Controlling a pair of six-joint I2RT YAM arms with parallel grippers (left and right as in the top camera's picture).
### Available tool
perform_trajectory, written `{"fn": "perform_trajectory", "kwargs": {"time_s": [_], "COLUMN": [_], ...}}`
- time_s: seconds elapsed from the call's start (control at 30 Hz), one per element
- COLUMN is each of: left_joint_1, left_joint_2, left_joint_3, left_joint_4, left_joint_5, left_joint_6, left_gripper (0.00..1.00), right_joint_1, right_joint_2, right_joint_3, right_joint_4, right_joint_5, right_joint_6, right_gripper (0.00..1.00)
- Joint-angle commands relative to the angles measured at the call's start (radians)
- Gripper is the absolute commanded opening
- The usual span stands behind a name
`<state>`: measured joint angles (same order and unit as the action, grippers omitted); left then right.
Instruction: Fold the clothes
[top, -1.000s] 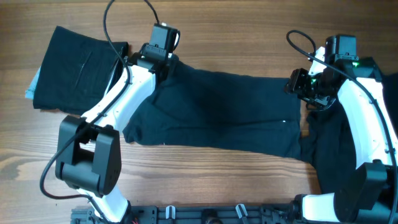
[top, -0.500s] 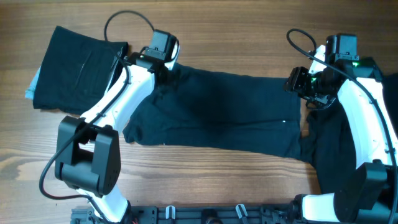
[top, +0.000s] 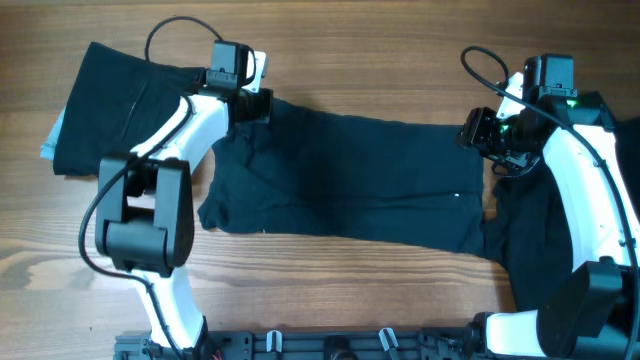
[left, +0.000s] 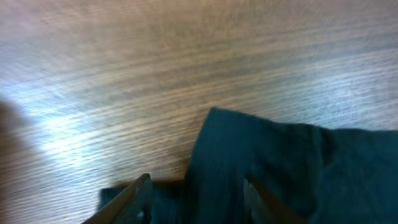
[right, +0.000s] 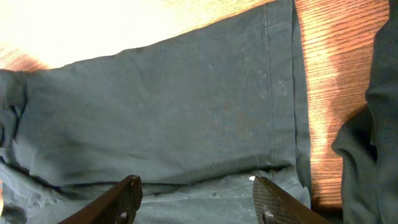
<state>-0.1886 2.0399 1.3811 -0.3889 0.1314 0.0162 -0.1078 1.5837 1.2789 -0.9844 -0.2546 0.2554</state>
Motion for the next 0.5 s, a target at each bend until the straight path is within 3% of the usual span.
{"fn": "perform_trajectory", "kwargs": {"time_s": [0.0,0.2,0.33,0.37,0.4,0.47], "left_joint_1": [0.002,0.002,0.002,0.002,0.002,0.002], "left_joint_2": [0.025,0.025,0.025,0.025,0.025,0.025], "left_joint_3": [0.011,0.011,0.011,0.011,0.011,0.011], "left_joint_4": [-0.001,-0.019,-0.049,-0.051,-0.051,-0.048], "left_joint_5": [0.076,0.13,0.122,0.107,0.075,0.019], "left_joint_6": [-0.003,-0.003,-0.002,-0.002,-0.002,-0.002], "left_gripper": [0.42,0.16,0.13,0.18,0.41,0.42], "right_joint_1": [-0.001,-0.001,-0.001,-0.001,-0.001,-0.001], "right_joint_2": [-0.009,-0.009,-0.009,-0.009,-0.009,-0.009], "right_joint_3": [0.008,0.008,0.008,0.008,0.008,0.008], "right_joint_4": [-0.01,-0.01,-0.011,-0.011,-0.012,-0.013], "right_joint_5": [-0.016,-0.016,-0.016,-0.016,-0.016,-0.016], "right_joint_6": [-0.018,-0.018,-0.02,-0.02,-0.02,-0.021], "right_gripper": [0.62,0.63,0.63,0.62,0.63,0.63]}}
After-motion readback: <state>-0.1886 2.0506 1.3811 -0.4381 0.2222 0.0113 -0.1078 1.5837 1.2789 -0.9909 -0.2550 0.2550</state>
